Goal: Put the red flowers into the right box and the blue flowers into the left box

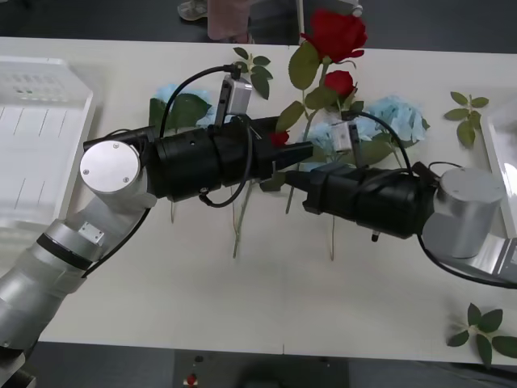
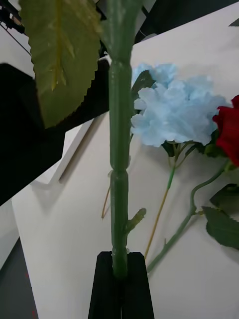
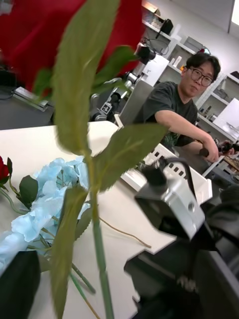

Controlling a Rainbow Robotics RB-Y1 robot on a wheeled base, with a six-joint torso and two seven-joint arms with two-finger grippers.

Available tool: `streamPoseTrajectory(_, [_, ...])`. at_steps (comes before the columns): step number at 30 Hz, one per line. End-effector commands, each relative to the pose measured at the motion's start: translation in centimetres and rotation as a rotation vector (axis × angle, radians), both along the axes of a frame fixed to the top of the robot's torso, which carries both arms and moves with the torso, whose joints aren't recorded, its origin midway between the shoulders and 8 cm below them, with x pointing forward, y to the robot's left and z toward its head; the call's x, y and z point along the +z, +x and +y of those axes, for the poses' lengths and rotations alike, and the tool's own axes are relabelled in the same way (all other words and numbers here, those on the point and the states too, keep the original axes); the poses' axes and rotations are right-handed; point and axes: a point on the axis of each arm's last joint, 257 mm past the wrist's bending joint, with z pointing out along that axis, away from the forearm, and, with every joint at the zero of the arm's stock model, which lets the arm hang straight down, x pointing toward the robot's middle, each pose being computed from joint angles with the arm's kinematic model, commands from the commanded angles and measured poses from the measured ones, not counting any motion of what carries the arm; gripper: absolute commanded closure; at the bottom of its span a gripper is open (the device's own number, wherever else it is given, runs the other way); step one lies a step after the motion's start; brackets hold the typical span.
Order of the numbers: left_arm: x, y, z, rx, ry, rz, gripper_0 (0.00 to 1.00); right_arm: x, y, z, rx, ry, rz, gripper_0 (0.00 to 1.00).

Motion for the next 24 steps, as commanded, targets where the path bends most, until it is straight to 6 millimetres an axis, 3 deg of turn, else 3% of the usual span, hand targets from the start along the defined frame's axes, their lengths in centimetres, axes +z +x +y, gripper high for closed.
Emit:
streamPoseTrajectory(1, [2.0,-0.5,0.1,-0.013,-0.005,-0.061,0.00,4.2,0.3,-5.3,-0.018,-0.076,-0.077,1.00])
streamPoseTrajectory(6, [2.7,0.0,1.3,0.000,0.001,-0.087,0.00,7.1,0.1,-11.2,-0.024,-0.159,-0.069,1.00])
streamPoseTrajectory(12, [4.5,0.9,5.1,-0.003,0.022,-0.111,0.00,9.7,0.6,-18.7,-0.093,-0.247,-0.011,1.00])
streamPoseTrajectory(15, [5.2,1.8,7.5,0.031,0.034,-0.123,0.00,10.0,1.0,-22.5,-0.133,-0.277,0.034,1.00])
streamPoseTrajectory(19, [6.3,3.3,10.9,0.090,0.066,-0.149,0.00,10.1,1.6,-29.6,-0.212,-0.322,0.113,1.00])
streamPoseTrajectory(21, [6.7,3.9,12.5,0.116,0.082,-0.157,0.00,9.9,1.4,-33.1,-0.239,-0.360,0.149,1.00])
streamPoseTrajectory(23, [7.0,4.7,14.6,0.151,0.108,-0.160,0.00,10.0,0.8,-38.0,-0.280,-0.406,0.204,1.00])
streamPoseTrajectory(24, [7.0,4.9,15.2,0.160,0.118,-0.160,0.00,10.0,0.5,-39.2,-0.288,-0.416,0.220,1.00])
